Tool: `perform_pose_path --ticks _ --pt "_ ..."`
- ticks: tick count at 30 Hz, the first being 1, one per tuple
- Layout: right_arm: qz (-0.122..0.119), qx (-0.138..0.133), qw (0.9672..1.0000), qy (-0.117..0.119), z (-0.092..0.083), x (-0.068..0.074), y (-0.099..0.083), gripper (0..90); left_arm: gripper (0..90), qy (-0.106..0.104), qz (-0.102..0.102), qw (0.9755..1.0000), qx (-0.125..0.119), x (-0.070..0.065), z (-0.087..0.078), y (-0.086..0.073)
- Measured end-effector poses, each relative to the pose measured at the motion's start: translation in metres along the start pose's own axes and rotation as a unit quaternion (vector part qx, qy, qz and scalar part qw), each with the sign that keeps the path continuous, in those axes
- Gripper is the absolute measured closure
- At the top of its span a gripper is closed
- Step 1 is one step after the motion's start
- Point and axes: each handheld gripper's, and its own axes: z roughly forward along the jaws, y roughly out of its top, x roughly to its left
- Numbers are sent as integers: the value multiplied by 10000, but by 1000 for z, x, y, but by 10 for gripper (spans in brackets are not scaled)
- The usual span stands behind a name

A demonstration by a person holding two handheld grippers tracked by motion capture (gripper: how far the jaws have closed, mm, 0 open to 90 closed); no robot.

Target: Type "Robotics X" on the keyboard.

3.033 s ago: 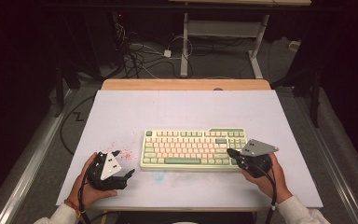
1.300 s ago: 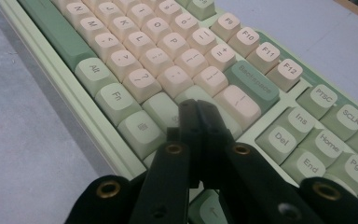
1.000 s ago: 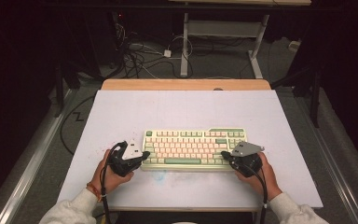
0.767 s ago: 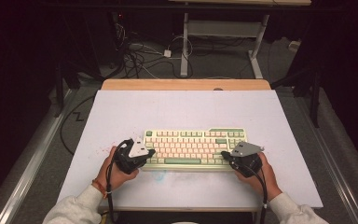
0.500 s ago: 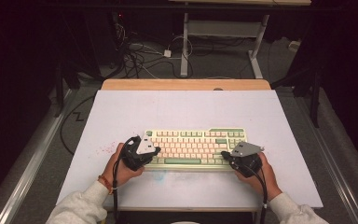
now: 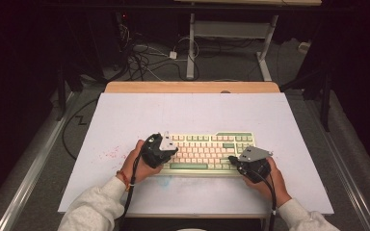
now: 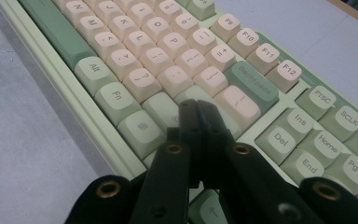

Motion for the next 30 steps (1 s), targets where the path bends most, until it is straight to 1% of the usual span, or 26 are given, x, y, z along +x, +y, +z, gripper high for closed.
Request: perform_pose_path --ticks 2,10,18,21,22,23,25,27,28,29,30 --pt "-1 2 10000 -2 0 0 0 900 874 -40 -21 10000 -5 1 3 3" --pt "-13 6 10000 -8 0 0 0 900 874 -60 -22 9999 116 4 15 10" --pt "-21 15 10000 -8 0 0 0 900 873 -42 -59 9998 167 6 20 11" --pt "-28 24 10000 -7 0 0 0 900 873 -69 -39 9997 242 7 22 11" --pt "-27 23 10000 -7 0 0 0 900 873 -39 -13 9997 249 6 22 12" --pt "-28 21 10000 -9 0 0 0 900 871 -23 -13 9997 228 6 21 12" --pt "-21 15 10000 -17 -1 0 1 900 853 -48 -13 10000 77 6 16 11" --pt "-49 -5 10000 -30 -2 0 1 900 845 15 6 9999 -125 6 8 10" --pt "-44 -33 10000 -39 -3 0 1 900 835 -9 -8 9996 -266 6 4 9" --pt "-14 -90 10000 -30 -6 -1 1 900 813 -18 -2 9993 -372 6 -1 8" --pt "4 -125 9999 -43 -7 -2 1 900 783 33 36 9989 -469 5 -6 6"
